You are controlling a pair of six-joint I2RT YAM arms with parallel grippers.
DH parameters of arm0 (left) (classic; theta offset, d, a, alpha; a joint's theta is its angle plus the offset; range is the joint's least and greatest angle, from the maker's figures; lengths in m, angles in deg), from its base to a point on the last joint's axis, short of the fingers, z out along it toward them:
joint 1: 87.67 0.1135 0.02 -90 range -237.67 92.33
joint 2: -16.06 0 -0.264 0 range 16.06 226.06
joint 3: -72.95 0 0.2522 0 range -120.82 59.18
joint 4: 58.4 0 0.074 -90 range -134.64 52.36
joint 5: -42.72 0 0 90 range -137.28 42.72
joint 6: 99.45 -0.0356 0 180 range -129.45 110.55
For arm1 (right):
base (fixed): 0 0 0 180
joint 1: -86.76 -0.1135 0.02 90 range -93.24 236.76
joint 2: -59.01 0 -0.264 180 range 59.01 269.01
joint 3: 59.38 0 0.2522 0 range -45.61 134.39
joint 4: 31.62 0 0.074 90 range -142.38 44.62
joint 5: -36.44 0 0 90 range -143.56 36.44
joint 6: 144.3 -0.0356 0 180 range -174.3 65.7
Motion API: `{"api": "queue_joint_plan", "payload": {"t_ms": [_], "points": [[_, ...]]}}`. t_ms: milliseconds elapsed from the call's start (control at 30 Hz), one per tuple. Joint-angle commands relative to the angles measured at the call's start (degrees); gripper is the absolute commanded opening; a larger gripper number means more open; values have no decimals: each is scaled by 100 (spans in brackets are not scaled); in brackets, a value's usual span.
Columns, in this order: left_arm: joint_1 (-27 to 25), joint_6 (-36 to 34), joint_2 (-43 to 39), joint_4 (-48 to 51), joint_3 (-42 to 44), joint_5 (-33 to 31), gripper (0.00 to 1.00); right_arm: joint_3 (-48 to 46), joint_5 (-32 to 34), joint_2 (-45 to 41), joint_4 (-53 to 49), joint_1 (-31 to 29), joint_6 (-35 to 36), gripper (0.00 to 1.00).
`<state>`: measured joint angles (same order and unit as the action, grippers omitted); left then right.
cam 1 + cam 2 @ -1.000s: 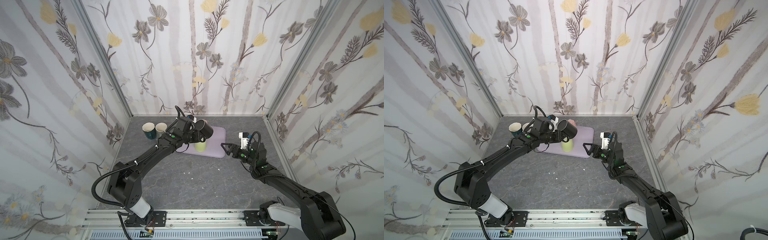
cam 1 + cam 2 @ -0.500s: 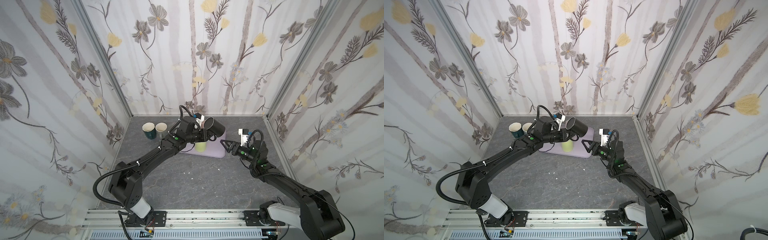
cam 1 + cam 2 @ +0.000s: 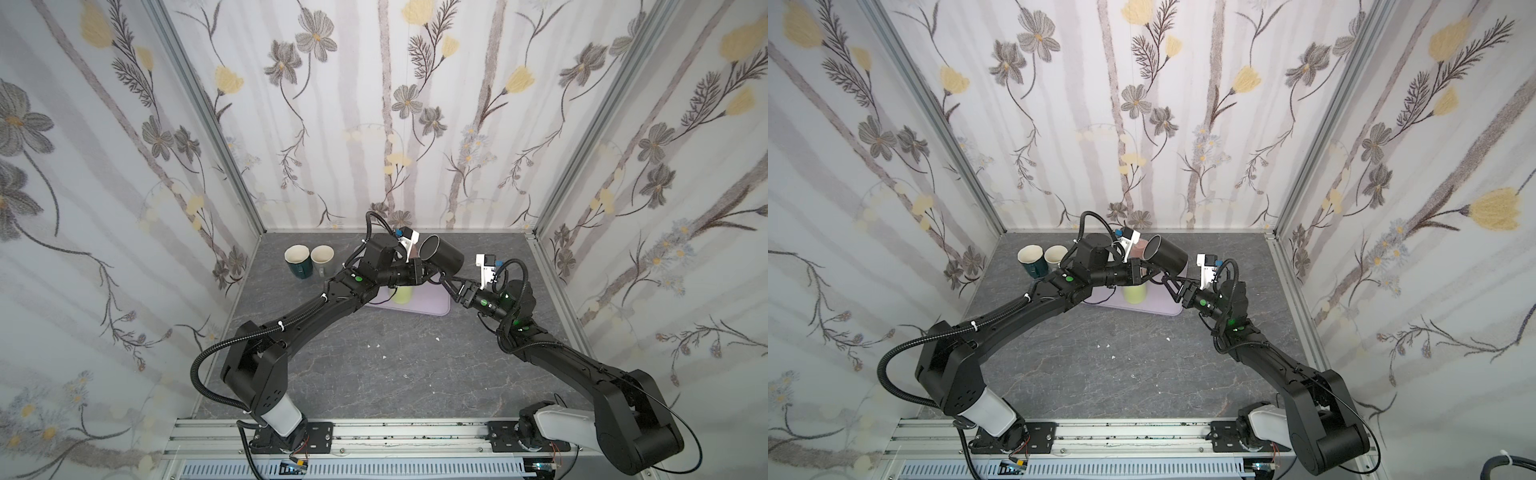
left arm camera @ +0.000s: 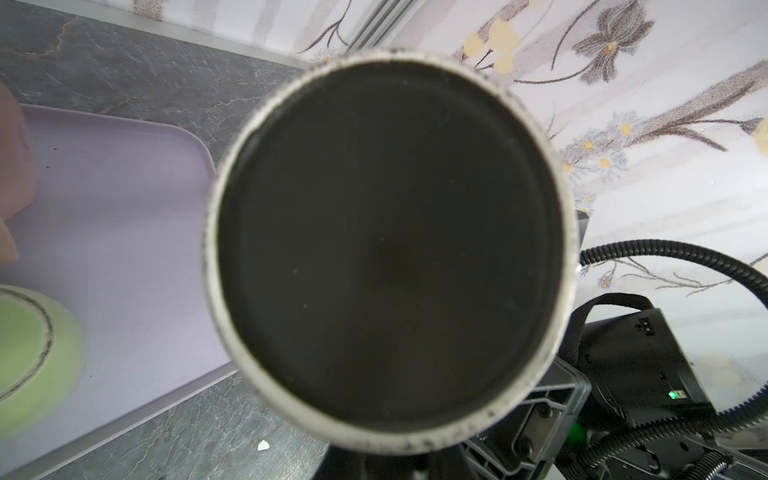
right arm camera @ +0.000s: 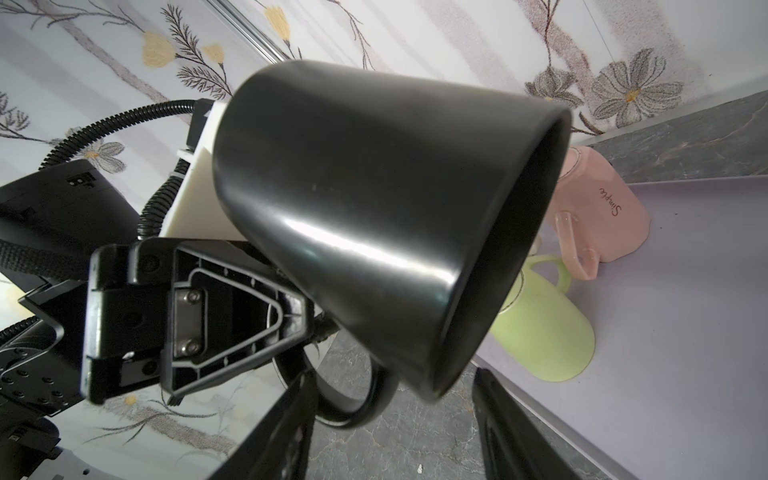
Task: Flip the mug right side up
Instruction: 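Tilt the black mug sideways toward the right gripper while right gripper approaches, then close the right gripper on the black mug's handle while left gripper holds it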
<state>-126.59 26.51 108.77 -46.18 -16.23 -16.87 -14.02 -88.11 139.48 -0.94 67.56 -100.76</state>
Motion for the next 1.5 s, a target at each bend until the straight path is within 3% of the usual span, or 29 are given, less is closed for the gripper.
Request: {"api": "queue_joint_plan", "payload": {"t_ms": [0,1033,1467], "points": [[-9,23,-45,-848,38,216,0,-15,-160,35,514,22,-153,58],[-81,420,55,-1791,247,815,0,-105,-605,325,1913,181,-772,52],[-85,18,77,-1418,-12,562,0,-205,-713,382,2079,189,-883,57]]}}
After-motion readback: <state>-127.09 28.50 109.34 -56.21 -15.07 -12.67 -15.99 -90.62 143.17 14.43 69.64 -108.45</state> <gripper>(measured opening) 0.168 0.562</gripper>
